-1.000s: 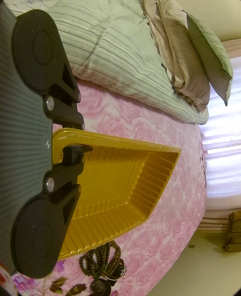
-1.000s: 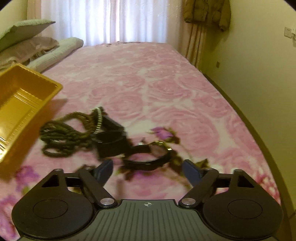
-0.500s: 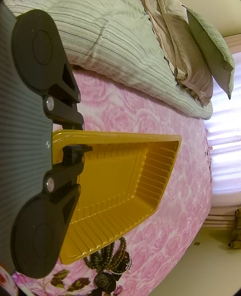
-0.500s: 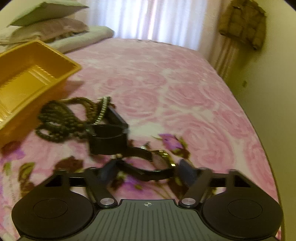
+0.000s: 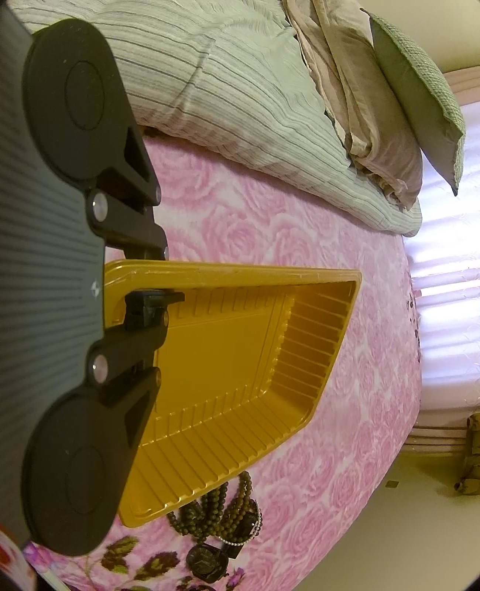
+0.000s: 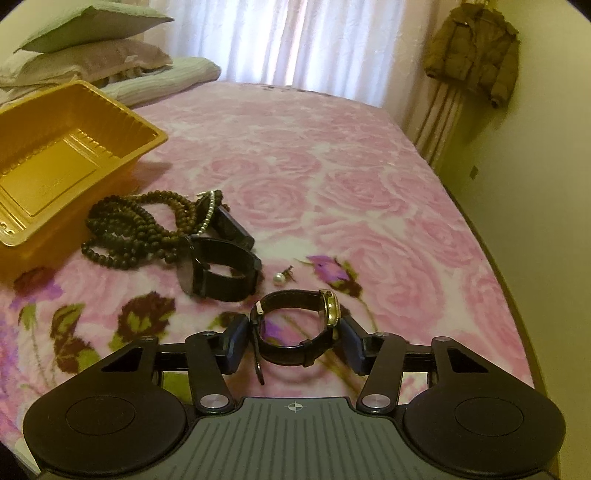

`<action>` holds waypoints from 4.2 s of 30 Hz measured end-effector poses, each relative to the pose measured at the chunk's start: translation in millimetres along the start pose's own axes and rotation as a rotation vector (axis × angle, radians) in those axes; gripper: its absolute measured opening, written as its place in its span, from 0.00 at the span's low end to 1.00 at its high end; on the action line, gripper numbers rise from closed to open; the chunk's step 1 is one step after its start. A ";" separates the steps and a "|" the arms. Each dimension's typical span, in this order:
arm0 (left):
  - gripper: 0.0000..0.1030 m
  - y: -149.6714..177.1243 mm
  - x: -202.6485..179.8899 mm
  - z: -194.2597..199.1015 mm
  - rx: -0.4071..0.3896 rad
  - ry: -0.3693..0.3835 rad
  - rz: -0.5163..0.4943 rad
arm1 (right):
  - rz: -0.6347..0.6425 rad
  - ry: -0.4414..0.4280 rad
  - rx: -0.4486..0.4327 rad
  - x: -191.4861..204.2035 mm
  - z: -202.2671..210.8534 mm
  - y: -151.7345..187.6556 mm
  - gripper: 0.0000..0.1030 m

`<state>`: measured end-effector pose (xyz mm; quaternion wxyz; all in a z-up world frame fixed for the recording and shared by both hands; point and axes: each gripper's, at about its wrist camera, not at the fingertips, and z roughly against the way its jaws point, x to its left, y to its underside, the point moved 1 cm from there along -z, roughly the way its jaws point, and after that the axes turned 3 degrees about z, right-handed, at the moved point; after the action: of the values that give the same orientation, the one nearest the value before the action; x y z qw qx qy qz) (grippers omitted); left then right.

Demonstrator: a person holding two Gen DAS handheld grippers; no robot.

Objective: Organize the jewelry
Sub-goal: 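Grasp the gold-faced black-strap watch with the right tool and lift it, then carry the watch into the tray held by the left tool and release, then grasp the black-strap watch with the right tool and lift it, then lower the watch into the tray with the right tool and open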

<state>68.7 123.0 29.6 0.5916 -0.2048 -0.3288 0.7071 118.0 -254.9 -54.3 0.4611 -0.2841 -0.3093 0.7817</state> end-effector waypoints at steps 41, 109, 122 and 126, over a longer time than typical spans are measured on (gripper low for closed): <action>0.03 -3.4 1.1 -9.0 0.042 0.033 -0.117 | 0.107 -0.483 -0.112 153.7 -16.3 -102.1 0.52; 0.02 -5.5 3.3 -9.6 0.055 0.029 -0.138 | -0.201 -0.133 -0.081 34.5 -3.9 -51.0 0.30; 0.03 -4.0 1.3 -10.5 0.049 0.029 -0.146 | -0.111 -0.501 -0.105 118.6 2.5 -98.4 0.30; 0.03 -4.0 1.6 -10.8 0.049 0.028 -0.146 | -0.092 -0.515 -0.070 136.2 -9.9 -97.1 0.30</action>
<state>78.5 127.3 25.0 0.6511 -0.1758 -0.3170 0.6668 121.8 -93.3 -10.0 0.3920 -0.0772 -0.4562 0.7952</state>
